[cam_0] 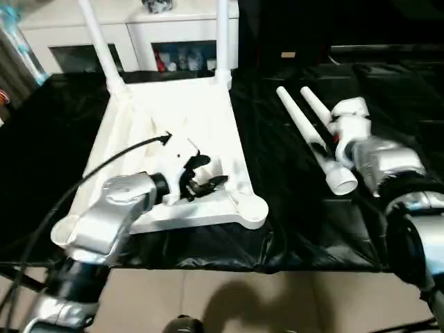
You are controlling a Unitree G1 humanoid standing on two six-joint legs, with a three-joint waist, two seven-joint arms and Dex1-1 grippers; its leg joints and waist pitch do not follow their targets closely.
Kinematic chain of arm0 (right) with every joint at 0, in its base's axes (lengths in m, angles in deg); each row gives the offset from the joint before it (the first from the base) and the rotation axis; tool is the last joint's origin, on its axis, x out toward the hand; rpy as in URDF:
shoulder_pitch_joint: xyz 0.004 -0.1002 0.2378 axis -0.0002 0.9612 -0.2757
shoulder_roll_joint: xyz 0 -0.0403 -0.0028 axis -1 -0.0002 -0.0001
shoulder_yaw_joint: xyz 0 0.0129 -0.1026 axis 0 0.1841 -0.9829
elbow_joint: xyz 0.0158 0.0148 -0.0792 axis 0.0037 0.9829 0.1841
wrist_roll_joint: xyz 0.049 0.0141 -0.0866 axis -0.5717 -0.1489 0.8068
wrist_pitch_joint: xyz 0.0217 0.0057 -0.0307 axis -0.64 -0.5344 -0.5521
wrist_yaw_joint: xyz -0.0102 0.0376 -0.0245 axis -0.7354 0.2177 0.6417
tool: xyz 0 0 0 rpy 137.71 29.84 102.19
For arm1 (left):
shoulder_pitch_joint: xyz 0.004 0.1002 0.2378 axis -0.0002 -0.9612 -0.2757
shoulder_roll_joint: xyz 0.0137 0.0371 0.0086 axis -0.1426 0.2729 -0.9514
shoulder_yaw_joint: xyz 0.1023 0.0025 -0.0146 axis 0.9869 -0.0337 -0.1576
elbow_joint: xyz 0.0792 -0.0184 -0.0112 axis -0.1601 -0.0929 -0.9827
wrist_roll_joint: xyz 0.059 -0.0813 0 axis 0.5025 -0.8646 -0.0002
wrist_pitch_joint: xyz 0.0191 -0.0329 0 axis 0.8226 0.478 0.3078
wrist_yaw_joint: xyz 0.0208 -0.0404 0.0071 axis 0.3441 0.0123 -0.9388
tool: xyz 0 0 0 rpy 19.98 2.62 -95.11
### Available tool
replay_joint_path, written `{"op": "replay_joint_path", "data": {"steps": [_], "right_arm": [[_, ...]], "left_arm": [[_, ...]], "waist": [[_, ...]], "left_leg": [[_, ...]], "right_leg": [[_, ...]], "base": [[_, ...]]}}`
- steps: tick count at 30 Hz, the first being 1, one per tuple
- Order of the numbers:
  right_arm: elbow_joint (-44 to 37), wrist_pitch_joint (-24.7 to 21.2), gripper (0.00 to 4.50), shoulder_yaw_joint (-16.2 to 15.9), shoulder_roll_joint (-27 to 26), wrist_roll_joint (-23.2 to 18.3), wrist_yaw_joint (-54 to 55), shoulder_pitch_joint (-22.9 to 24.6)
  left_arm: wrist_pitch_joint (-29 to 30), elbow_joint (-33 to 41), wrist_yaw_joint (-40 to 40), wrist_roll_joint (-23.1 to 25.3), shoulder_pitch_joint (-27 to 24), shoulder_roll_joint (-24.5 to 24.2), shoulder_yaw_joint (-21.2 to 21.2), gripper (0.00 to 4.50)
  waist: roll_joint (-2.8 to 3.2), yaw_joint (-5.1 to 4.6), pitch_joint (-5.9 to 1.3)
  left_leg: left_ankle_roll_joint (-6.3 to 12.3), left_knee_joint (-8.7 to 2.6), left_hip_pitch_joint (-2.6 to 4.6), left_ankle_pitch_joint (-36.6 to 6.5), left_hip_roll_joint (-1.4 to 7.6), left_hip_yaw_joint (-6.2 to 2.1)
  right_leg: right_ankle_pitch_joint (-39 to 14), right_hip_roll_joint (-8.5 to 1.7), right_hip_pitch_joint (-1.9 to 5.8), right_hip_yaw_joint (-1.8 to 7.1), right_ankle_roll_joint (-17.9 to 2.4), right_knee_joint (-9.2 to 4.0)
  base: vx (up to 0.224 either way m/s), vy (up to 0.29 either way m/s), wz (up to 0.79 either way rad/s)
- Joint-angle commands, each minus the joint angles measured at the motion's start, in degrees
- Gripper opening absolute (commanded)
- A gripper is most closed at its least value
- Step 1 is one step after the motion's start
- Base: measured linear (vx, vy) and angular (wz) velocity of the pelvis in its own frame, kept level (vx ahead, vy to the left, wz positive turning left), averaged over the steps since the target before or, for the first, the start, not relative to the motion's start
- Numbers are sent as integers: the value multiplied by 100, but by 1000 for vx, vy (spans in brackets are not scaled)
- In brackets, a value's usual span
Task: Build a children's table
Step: Pick table leg
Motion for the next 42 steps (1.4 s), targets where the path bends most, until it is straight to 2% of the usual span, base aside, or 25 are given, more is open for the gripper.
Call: {"op": "replay_joint_path", "data": {"steps": [1,4,5,9,11,12,21,24,27,28,29,30,32,33,34,35,37,40,42], "right_arm": [[159,-153,355,92,-22,-3,104,-216],[250,-250,355,171,-26,-52,152,-254],[347,-424,355,220,-20,-101,88,-271],[472,-705,355,296,19,-152,-70,-282],[510,-806,326,288,56,-128,-101,-275],[523,-834,326,301,65,-124,-105,-275],[565,-1018,260,313,158,-56,-123,-198],[549,-952,227,503,200,-204,-10,-197],[519,-868,222,681,262,-359,-32,-202],[495,-815,199,736,287,-423,-107,-191],[482,-787,195,772,297,-465,-144,-185],[460,-722,195,829,299,-533,-233,-173],[420,-665,191,946,304,-662,-405,-143],[375,-608,190,1097,306,-807,-500,-104],[336,-539,189,1239,299,-935,-542,-73],[292,-540,189,1389,294,-1085,-632,-40],[223,-585,189,1567,275,-1281,-808,24],[68,-630,188,1704,214,-1492,-1120,203],[-304,-564,188,1920,97,-1865,-1648,400]], "left_arm": [[151,219,-1,-24,-96,-130,-53,333],[193,303,-20,12,-161,-186,-59,333],[328,463,11,-49,-233,-248,-86,333],[564,699,103,-172,-307,-375,-110,333],[653,758,133,-218,-326,-418,-125,329],[684,782,141,-236,-338,-434,-126,329],[839,928,235,-312,-355,-612,-83,329],[716,860,125,-221,-304,-600,-76,329],[487,764,-40,-39,-278,-515,-47,329],[382,693,-155,23,-261,-416,-44,329],[334,651,-220,44,-249,-356,-50,329],[299,572,-314,45,-225,-267,-79,329],[205,411,-498,74,-164,-120,-113,329],[82,240,-664,128,-84,2,-121,329],[-9,112,-776,167,-25,84,-126,329],[-92,-26,-856,174,61,179,-141,329],[-234,-212,-962,159,180,330,-193,329],[-327,-448,-1096,117,372,542,-285,329],[-390,-570,-1072,28,498,690,-323,329]], "waist": [[-148,33,-464],[-166,43,-448],[-201,41,-445],[-199,81,-446],[-189,101,-444],[-204,110,-444],[-208,189,-452],[-242,194,-451],[-244,193,-462],[-255,190,-463],[-253,197,-464],[-214,208,-468],[-213,204,-472],[-155,206,-479],[-179,205,-475],[-158,202,-483],[-160,199,-501],[-135,205,-515],[-132,217,-520]], "left_leg": [[356,-283,185,-538,241,-56],[262,-302,190,-676,242,-57],[252,-305,188,-683,241,-51],[163,-311,199,-726,247,-54],[121,-311,203,-755,245,-52],[101,-312,196,-761,240,-49],[21,-311,200,-749,240,-52],[32,-310,194,-727,238,-51],[52,-302,192,-644,239,-52],[75,-295,188,-604,237,-48],[91,-290,190,-586,234,-46],[104,-279,181,-574,231,-47],[109,-279,183,-618,232,-48],[107,-271,184,-625,228,-59],[120,-271,189,-685,235,-54],[118,-272,186,-672,232,-64],[184,-254,182,-594,223,-62],[276,-236,175,-513,226,-69],[335,-229,176,-524,225,-69]], "right_leg": [[-68,-343,245,208,-1570,-361],[-152,-350,242,214,-1536,-371],[-157,-352,245,217,-1526,-374],[-142,-349,241,215,-1532,-364],[-155,-351,234,217,-1522,-363],[-143,-350,241,220,-1506,-360],[-121,-356,235,224,-1442,-353],[-152,-365,247,232,-1410,-355],[-64,-356,250,225,-1374,-347],[9,-352,253,226,-1375,-344],[32,-352,252,225,-1381,-343],[71,-356,254,227,-1387,-336],[95,-356,258,224,-1389,-345],[127,-348,256,218,-1401,-335],[176,-354,261,226,-1400,-353],[224,-350,272,221,-1407,-339],[427,-342,286,207,-1472,-336],[634,-340,292,194,-1548,-321],[635,-349,294,188,-1603,-319]], "base": [[0,0,0],[0,0,0],[0,0,0],[0,0,0],[0,0,0],[0,0,0],[0,0,0],[0,0,0],[0,0,0],[0,0,0],[0,0,0],[0,0,0],[0,0,0],[0,0,0],[0,0,0],[0,0,0],[0,0,0],[0,0,0],[0,0,0]]}}
